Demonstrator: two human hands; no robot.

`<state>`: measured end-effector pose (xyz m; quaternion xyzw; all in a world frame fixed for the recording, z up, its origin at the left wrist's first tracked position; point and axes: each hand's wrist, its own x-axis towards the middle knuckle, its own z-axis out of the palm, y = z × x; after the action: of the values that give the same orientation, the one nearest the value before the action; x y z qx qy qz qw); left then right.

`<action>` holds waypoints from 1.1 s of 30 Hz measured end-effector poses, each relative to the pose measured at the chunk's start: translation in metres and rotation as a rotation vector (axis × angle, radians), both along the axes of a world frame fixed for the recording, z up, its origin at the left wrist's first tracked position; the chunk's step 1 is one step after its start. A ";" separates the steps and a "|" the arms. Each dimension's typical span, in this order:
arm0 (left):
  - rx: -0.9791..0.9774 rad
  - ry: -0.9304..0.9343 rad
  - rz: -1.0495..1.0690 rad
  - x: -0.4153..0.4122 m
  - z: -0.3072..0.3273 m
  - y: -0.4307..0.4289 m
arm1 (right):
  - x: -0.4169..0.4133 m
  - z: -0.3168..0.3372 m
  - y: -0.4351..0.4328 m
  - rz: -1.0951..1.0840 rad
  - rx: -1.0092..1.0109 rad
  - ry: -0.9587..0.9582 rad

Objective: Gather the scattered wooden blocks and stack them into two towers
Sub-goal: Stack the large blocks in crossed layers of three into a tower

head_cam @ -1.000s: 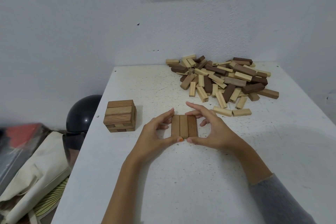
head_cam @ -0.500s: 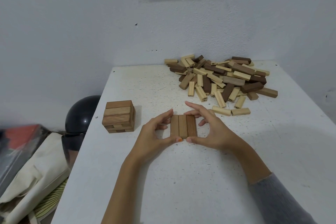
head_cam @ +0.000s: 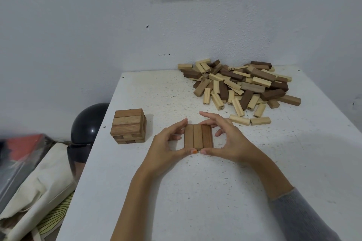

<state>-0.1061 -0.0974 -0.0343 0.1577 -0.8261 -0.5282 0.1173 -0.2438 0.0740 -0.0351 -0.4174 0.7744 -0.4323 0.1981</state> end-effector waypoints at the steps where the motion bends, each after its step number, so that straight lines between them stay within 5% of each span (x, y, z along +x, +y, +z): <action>1: 0.000 0.001 0.001 0.000 0.000 0.000 | 0.000 0.000 0.000 -0.002 0.000 0.001; 33: -0.040 0.217 0.143 0.046 0.075 -0.028 | 0.024 0.077 -0.053 0.109 -0.230 0.071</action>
<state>-0.0604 -0.1257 0.0411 0.1556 -0.8056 -0.5157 0.2466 -0.2199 0.0206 0.0416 -0.4939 0.7023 -0.4919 0.1448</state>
